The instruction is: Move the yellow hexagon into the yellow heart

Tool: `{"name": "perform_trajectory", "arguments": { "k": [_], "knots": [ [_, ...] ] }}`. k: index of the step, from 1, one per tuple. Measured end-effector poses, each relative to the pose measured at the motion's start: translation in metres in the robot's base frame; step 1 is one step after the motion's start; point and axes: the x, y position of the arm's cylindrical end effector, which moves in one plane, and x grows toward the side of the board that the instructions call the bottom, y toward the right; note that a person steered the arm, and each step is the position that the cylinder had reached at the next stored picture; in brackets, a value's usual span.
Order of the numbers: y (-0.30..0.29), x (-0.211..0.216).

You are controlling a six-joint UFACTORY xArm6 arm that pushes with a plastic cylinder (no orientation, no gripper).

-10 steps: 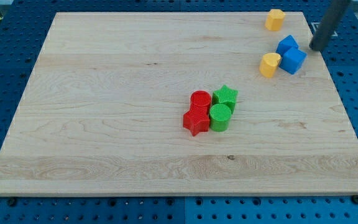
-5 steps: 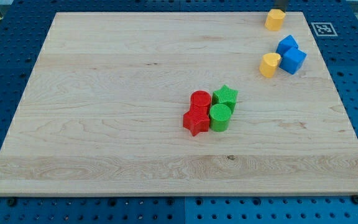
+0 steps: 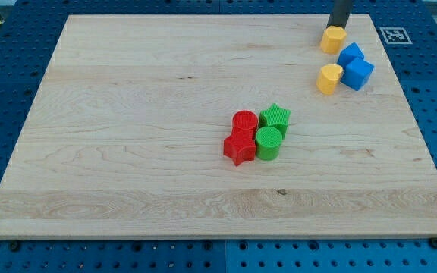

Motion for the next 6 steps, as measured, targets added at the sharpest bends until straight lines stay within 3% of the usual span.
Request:
{"name": "perform_trajectory", "arguments": {
  "k": [2, 3, 5, 6],
  "knots": [
    [-0.023, 0.052],
    [-0.036, 0.058],
    [-0.064, 0.022],
    [-0.095, 0.026]
  ]
}}
